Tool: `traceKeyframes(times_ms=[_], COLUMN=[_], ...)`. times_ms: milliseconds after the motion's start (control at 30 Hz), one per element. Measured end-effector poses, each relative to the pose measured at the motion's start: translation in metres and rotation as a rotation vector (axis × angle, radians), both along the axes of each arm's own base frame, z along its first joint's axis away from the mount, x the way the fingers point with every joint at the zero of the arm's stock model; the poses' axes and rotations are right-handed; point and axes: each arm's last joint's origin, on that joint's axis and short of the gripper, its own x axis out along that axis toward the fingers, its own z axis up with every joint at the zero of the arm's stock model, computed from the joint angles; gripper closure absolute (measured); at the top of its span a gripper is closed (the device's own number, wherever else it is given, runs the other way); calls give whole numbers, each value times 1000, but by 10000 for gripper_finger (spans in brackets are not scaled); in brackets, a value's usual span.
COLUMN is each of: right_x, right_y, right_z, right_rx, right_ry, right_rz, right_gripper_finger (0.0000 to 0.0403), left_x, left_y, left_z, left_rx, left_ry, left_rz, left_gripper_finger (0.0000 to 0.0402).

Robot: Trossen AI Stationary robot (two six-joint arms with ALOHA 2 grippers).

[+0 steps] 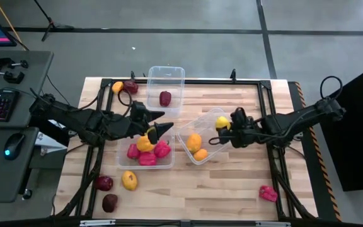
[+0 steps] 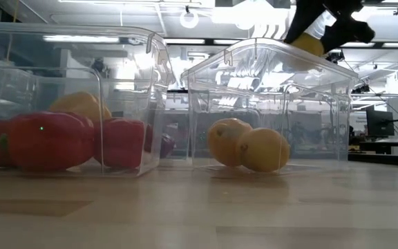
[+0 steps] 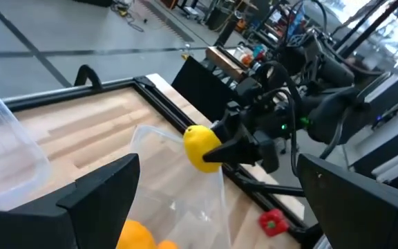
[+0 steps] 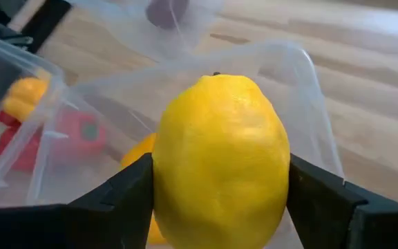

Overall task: Sort produce into baskets
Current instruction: Put the bottom right lemon into the middle right transparent bin, then adjust the middle right transparent bin

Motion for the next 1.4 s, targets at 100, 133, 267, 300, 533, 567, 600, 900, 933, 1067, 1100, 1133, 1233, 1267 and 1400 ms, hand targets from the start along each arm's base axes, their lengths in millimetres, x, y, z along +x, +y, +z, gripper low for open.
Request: traceKeyframes(times_ms=[100,133,267,300,533,567,600,900,933,1067,1100,1133,1233,1267,1400], right_x=[4,5,10,11,22,23,23,37,39,49,51,51,51,50,46], right_y=[0,0,2,2,-3,-4,-3,5,6,9,8,5,-4,-7,-13], right_z=[3,4,8,9,18,19,20,4,1,-13,-15,-15,-14,-12,-11], right_rx=[-57,-67,-78,-78,-85,-77,-63,59,76,155,177,197,237,240,240], right_ry=[-23,-37,-89,-107,-253,-268,-278,-205,-192,-127,-116,-112,-106,-106,-67], right_rz=[33,41,57,55,-15,-19,-15,79,83,120,130,133,126,123,164], right_gripper_finger=[140,140,140,139,139,139,139,135,130,98,91,87,81,81,80], left_x=[0,0,1,1,2,1,-1,-28,-30,-38,-40,-42,-45,-45,-43], left_y=[0,0,4,6,30,33,37,68,70,75,75,75,76,76,77], left_z=[0,0,0,0,3,3,5,15,17,21,22,23,25,25,24], left_rx=[-16,-12,39,54,200,214,228,330,338,342,341,342,345,346,324], left_ry=[-7,-6,14,21,107,116,124,189,181,163,162,160,153,155,155], left_rz=[4,4,18,23,-44,-77,-108,-260,-266,-282,-281,-280,-266,-258,-233], left_gripper_finger=[21,21,21,21,21,21,21,21,21,21,21,21,21,21,21])
